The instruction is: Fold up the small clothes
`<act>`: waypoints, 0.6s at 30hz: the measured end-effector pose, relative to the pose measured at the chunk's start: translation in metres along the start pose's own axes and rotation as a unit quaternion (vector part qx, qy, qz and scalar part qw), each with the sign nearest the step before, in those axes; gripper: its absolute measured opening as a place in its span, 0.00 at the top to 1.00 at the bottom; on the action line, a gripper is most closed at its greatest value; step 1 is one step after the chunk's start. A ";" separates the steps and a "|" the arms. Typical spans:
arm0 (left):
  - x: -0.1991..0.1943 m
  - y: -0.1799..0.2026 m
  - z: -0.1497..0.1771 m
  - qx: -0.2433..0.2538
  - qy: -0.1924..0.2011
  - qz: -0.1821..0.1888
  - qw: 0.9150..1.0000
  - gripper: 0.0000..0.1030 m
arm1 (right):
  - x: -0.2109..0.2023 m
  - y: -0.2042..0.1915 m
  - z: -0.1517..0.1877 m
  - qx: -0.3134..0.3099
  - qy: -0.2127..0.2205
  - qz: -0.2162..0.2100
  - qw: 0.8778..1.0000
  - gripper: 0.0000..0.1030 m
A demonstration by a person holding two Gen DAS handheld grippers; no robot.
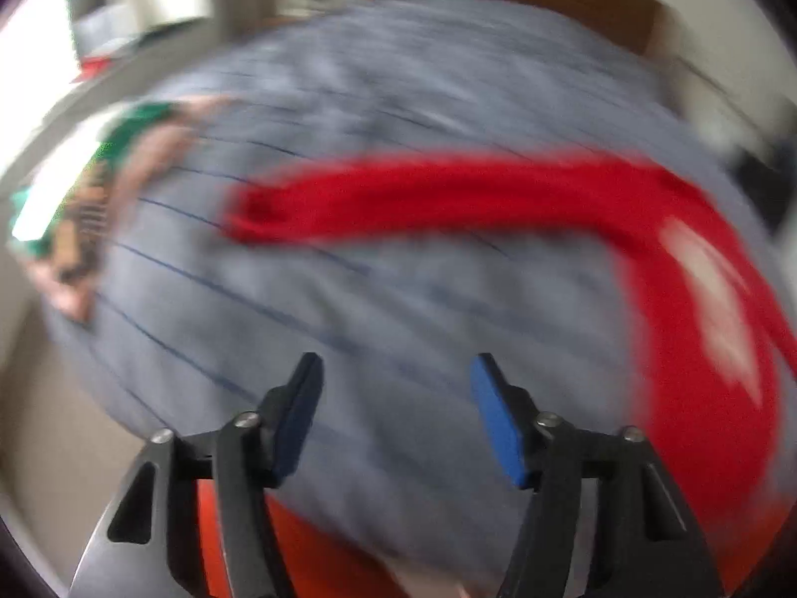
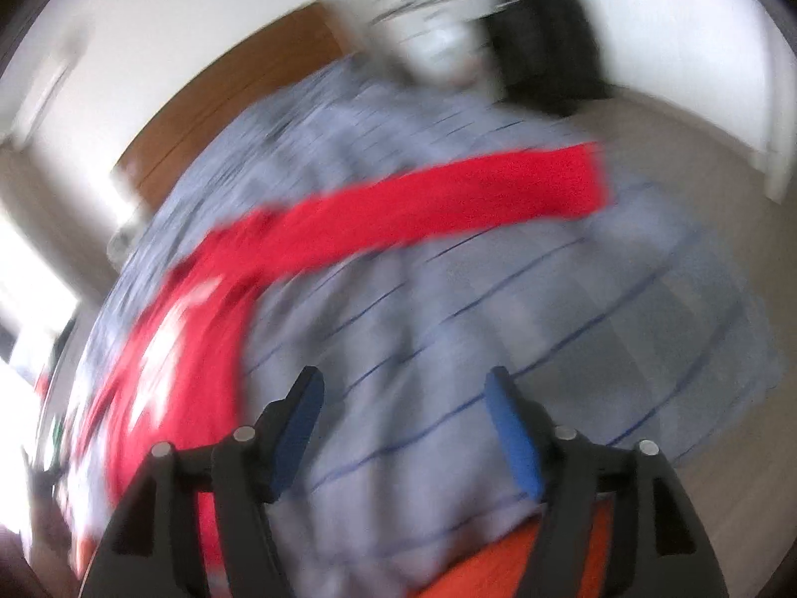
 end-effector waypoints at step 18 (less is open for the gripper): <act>0.043 0.109 0.093 0.092 -0.118 0.145 0.978 0.96 | 0.094 -0.082 0.073 -0.080 -0.238 -0.079 0.965 0.96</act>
Point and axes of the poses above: each gripper's, at about its wrist camera, not at the fingertips, and x roughly the way its jaws point, y to its right, z to its underside, the point moved 5 cm from there along x, roughly the way its jaws point, and after that the axes turned 7 degrees about -y, right-handed, at the moved point
